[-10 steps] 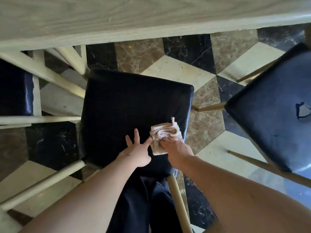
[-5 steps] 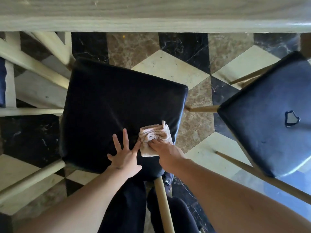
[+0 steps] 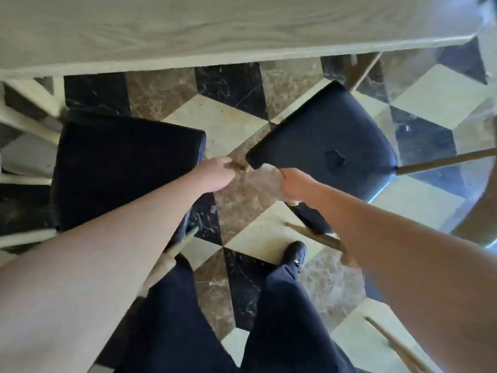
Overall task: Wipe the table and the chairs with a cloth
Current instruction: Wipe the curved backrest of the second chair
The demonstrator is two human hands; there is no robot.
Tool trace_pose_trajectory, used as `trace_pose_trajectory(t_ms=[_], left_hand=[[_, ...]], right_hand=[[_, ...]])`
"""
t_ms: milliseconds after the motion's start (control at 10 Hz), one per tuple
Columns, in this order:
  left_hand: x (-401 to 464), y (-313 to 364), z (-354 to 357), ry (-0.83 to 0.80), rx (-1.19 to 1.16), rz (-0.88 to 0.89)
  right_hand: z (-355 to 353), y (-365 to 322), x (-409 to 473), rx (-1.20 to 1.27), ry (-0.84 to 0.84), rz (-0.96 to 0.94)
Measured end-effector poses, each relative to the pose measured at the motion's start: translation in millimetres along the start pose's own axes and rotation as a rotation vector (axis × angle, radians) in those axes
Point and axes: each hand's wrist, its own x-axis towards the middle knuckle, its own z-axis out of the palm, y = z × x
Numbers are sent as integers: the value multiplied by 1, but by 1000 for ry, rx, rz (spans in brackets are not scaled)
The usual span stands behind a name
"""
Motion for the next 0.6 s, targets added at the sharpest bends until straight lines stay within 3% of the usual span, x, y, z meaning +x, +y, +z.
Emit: trace_pose_trajectory(t_ms=[100, 200, 300, 400, 500, 600], left_hand=[[-37, 99, 53, -34, -163, 84], [-78, 171, 125, -126, -394, 109], [-111, 199, 180, -182, -652, 6], [-132, 202, 213, -113, -905, -109], [-142, 193, 226, 28, -1184, -171], [-148, 193, 225, 147, -1302, -190]], right_hand=[[-55, 86, -57, 98, 127, 94], [-63, 174, -109, -40, 512, -280], [-43, 217, -132, 110, 318, -22], [-40, 218, -169, -126, 29, -119], [-20, 207, -182, -155, 50, -264], [-22, 197, -191, -222, 112, -378]])
